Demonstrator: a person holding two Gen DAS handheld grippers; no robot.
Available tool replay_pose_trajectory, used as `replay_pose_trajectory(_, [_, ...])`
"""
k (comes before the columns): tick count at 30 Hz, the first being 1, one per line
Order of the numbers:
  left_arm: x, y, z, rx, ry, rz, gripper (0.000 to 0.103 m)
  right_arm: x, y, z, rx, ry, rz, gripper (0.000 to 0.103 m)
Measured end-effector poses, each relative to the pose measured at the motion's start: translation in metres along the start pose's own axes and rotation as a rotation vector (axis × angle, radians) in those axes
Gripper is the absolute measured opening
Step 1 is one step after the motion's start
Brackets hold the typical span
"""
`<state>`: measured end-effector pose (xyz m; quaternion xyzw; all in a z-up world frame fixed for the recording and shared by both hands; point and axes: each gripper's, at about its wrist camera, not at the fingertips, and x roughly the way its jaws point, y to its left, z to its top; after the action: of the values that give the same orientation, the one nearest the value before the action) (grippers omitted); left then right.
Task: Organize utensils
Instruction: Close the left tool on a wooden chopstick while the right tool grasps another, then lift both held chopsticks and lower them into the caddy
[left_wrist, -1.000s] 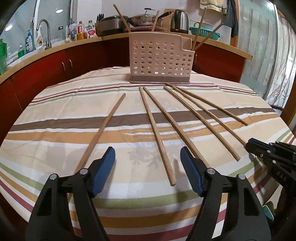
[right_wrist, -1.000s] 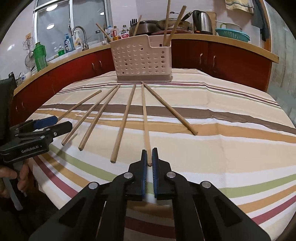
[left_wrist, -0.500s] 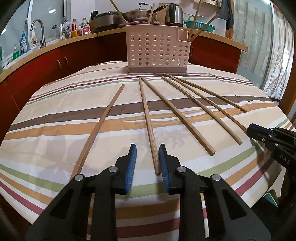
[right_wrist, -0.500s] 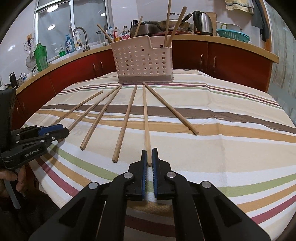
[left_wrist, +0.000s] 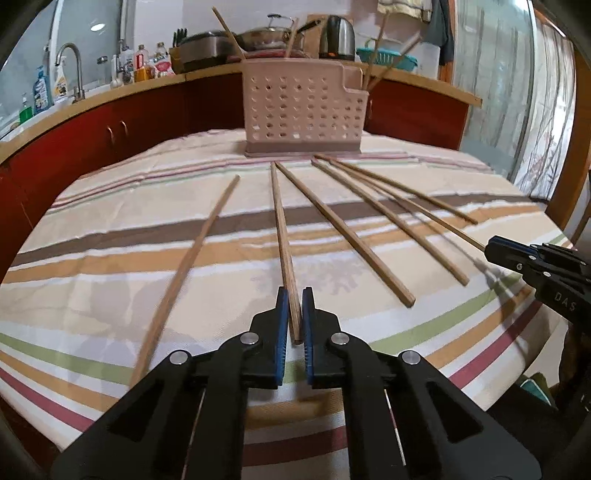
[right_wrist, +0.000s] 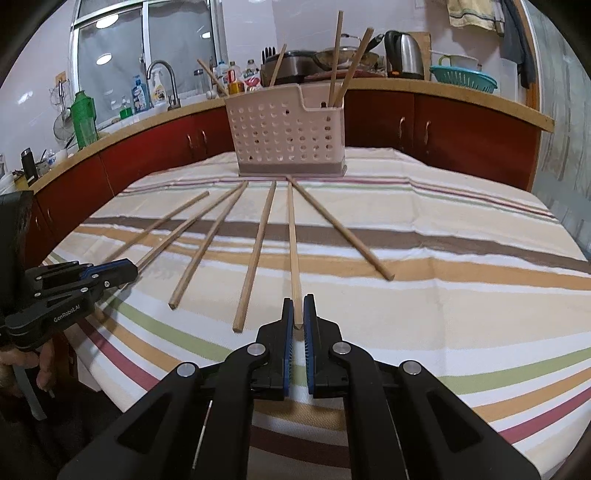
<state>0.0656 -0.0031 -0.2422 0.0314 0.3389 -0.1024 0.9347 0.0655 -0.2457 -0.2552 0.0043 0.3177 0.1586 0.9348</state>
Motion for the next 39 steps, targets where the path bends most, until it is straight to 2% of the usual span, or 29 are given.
replay_pose_trajectory(16, [-0.051, 0.020, 0.053, -0.044, -0.252, 0.047, 0.006, -0.045, 0.000, 0.047, 0.020, -0.158, 0.013, 0.006])
replay_pose_trajectory(24, [-0.049, 0.030, 0.098, -0.056, -0.342, 0.041, 0.006, -0.048, -0.002, 0.083, -0.003, -0.226, 0.010, 0.006])
replay_pose_trajectory(30, [-0.045, 0.031, 0.133, -0.025, -0.405, 0.049, 0.006, -0.044, -0.001, 0.113, -0.026, -0.284, 0.012, 0.006])
replay_pose_trajectory(39, [-0.028, 0.034, 0.174, -0.001, -0.447, 0.042, 0.006, -0.026, -0.002, 0.159, -0.041, -0.359, 0.016, 0.006])
